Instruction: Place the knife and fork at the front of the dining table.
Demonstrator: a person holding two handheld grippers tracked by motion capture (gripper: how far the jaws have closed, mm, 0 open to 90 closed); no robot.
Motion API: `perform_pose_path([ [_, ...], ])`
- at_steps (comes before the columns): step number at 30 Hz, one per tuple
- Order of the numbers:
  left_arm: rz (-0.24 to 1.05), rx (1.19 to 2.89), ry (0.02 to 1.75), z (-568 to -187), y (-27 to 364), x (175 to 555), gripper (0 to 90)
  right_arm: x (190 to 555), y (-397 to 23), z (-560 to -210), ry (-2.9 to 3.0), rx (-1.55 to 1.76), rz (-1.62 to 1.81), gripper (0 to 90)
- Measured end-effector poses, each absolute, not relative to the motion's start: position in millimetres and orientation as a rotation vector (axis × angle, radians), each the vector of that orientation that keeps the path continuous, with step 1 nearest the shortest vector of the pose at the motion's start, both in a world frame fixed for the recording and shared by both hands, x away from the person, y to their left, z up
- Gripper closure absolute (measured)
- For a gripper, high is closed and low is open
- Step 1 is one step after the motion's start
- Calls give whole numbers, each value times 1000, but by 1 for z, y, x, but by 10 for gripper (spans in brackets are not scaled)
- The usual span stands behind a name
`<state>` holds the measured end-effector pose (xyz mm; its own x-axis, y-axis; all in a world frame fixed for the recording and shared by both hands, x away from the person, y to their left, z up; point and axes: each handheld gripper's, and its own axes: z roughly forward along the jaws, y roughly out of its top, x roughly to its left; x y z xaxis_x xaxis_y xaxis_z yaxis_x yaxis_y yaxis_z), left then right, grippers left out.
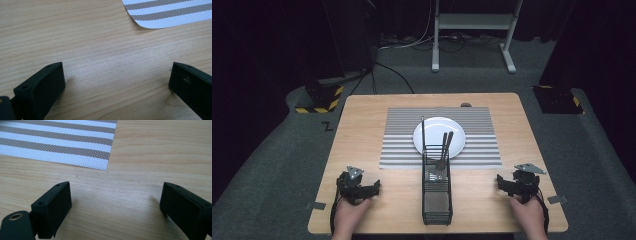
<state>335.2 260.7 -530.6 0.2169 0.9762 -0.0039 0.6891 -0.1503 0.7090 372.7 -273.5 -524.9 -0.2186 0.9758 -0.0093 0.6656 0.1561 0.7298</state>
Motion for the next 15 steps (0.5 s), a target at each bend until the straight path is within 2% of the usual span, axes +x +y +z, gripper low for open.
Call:
perform_pose_path([
  [15, 635, 1913, 1534, -531, 260, 336, 2, 375, -272, -525, 1983, 1522, 850, 100],
])
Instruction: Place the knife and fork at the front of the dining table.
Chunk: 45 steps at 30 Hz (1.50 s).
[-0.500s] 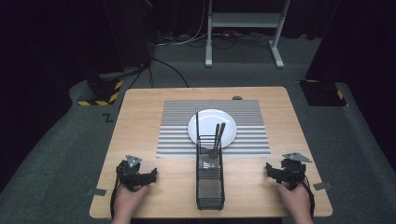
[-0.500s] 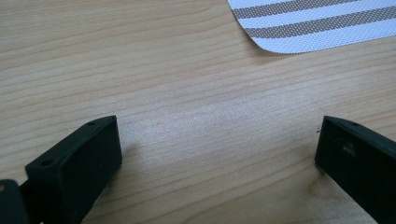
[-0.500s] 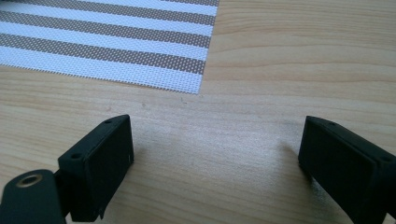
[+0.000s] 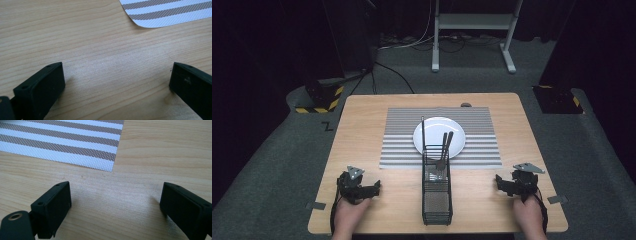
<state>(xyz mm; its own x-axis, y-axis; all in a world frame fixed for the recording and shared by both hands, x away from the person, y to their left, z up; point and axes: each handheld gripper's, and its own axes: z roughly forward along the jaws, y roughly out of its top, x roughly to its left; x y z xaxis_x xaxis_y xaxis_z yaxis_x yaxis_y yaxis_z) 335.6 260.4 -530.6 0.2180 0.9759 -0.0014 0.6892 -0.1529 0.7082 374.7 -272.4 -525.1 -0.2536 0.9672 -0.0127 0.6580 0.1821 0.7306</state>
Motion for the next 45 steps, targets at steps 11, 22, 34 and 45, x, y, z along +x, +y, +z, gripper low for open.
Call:
perform_pose_path([
  [11, 625, 1928, 1515, -530, 260, 334, 3, 375, -271, -525, 2007, 1502, 858, 100],
  [22, 621, 1908, 1468, -523, 259, 326, 6, 369, -267, -525, 1994, 1496, 852, 129],
  [34, 654, 1878, 1325, -509, 250, 316, 6, 368, -262, -525, 2054, 1456, 884, 114],
  [45, 707, 1849, 1185, -488, 232, 305, 7, 368, -262, -525, 2061, 1454, 883, 107],
])
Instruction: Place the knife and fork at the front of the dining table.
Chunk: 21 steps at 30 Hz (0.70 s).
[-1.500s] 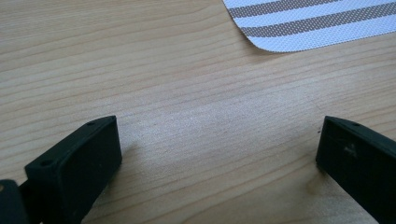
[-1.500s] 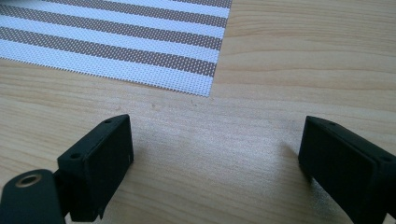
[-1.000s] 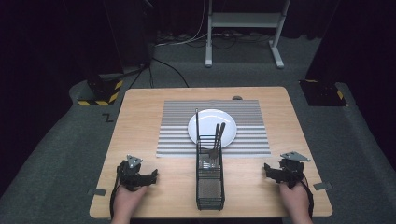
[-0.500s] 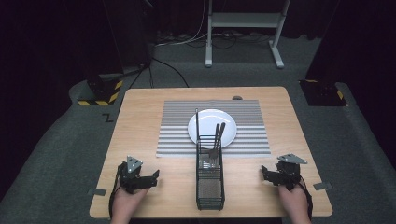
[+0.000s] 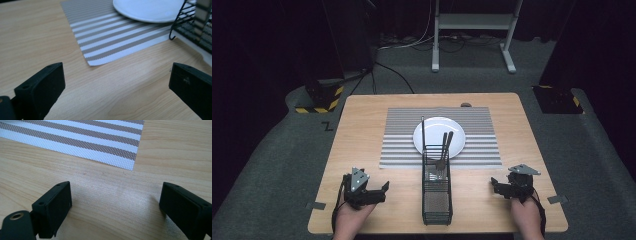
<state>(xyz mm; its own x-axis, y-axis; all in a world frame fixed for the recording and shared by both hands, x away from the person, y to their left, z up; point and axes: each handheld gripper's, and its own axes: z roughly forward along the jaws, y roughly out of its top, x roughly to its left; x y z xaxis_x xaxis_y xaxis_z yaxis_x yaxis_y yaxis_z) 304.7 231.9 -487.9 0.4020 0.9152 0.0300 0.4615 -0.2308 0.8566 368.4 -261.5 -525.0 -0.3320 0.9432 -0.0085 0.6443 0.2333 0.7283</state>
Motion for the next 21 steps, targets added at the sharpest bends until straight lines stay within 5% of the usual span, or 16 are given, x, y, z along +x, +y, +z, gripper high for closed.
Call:
perform_pose_path([
  [21, 674, 1675, 1064, -463, 215, 299, 10, 369, -262, -525, 2071, 1444, 886, 107],
])
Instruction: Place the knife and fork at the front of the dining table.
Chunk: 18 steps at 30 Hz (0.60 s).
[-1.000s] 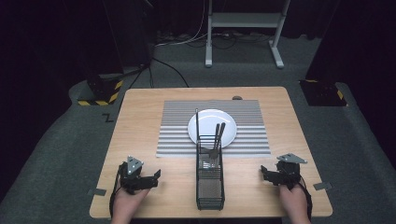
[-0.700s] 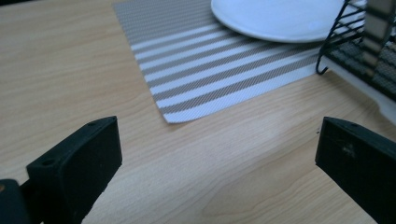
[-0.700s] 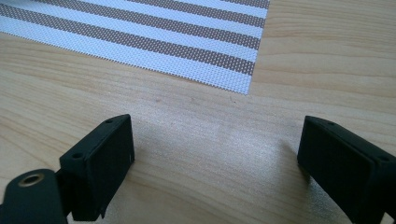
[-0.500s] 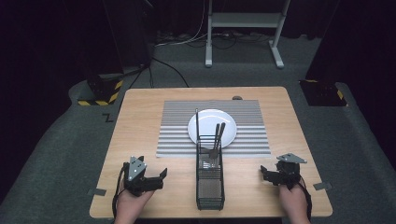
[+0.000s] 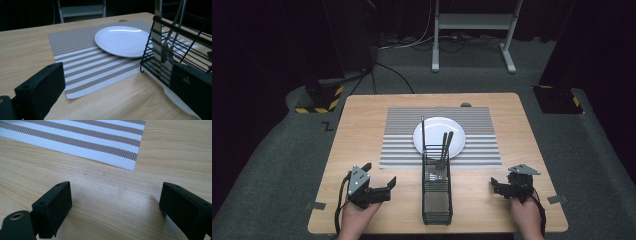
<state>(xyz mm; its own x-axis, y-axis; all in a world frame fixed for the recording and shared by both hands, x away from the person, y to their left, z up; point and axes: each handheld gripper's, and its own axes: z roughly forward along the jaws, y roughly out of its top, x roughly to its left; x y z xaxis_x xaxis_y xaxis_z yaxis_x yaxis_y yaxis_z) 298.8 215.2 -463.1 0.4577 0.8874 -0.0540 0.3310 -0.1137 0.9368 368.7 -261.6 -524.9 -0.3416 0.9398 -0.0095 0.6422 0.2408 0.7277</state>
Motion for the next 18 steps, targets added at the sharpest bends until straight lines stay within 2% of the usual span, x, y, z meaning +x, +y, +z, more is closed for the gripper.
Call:
perform_pose_path([
  [18, 641, 1660, 1044, -446, 196, 312, 12, 369, -262, -525, 2071, 1445, 887, 107],
])
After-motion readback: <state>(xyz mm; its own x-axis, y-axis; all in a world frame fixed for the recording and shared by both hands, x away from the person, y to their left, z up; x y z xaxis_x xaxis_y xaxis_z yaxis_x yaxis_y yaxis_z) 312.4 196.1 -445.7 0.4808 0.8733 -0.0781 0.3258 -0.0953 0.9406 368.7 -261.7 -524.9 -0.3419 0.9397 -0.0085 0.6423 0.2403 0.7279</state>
